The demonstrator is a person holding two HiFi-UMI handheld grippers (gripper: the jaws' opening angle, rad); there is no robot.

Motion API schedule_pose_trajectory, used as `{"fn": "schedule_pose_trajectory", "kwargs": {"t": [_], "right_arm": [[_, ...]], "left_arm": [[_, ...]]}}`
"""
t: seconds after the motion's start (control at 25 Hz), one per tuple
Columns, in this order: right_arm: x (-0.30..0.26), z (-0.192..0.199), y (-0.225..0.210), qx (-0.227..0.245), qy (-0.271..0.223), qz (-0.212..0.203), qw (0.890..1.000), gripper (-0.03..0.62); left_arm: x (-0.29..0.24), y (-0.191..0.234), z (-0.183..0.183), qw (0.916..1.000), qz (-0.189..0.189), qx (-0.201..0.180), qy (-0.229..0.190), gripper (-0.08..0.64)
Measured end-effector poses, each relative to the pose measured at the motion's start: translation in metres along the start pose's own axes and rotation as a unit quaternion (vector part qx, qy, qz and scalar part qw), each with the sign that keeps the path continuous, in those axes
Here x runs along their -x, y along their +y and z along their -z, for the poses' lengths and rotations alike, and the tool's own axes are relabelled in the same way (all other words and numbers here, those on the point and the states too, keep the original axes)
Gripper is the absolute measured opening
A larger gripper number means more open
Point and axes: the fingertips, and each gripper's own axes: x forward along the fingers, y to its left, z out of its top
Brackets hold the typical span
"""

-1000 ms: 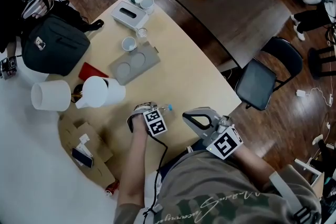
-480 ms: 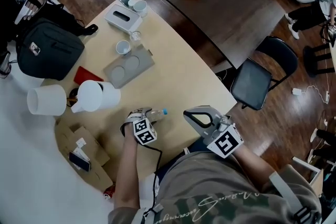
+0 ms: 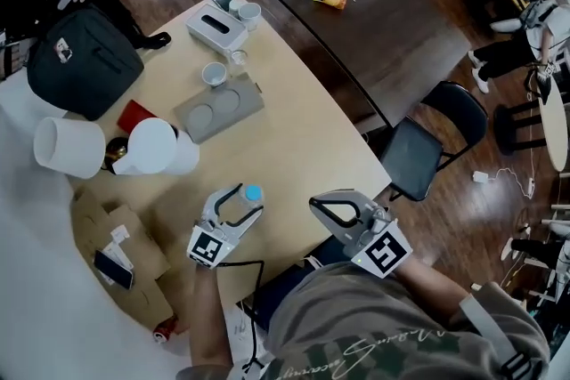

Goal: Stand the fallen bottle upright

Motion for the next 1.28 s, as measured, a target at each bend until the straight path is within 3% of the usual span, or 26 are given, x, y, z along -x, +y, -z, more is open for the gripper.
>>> {"fn": "schedule_pose_trajectory", "kwargs": {"t": [0.2, 0.44, 0.68, 0.88, 1.08, 1.28], "right_arm": [[-0.009, -0.003, 0.038, -0.016, 0.015, -0.025, 0.999, 0.005], [-0.021, -0.031, 0.043, -0.037, -0.008, -0.019, 0.999, 0.005], [-0.020, -0.034, 0.048, -0.005, 0.008, -0.024, 1.000, 0.005], [-0.015, -0.033, 0.055, -0.011, 0.002, -0.023, 1.000, 0.005], [-0.010, -0.035, 0.063, -0.013, -0.002, -0.024, 1.000, 0.005], [-0.005, -0.046, 0.063, -0.031, -0.034, -0.001, 0.999, 0.005]], "left_arm": [[-0.004, -0.002, 0.038, 0.9993, -0.015, 0.007, -0.034, 0.293], [0.008, -0.004, 0.047, 0.9963, -0.008, 0.034, -0.078, 0.295], [0.019, -0.007, 0.053, 0.9982, 0.006, 0.011, -0.058, 0.301], [0.027, -0.008, 0.035, 0.9971, 0.001, 0.008, -0.075, 0.302], [0.037, -0.018, 0.028, 0.9978, 0.005, -0.008, -0.065, 0.304], [0.068, -0.025, 0.006, 0.9959, -0.018, -0.045, -0.076, 0.302]]}}
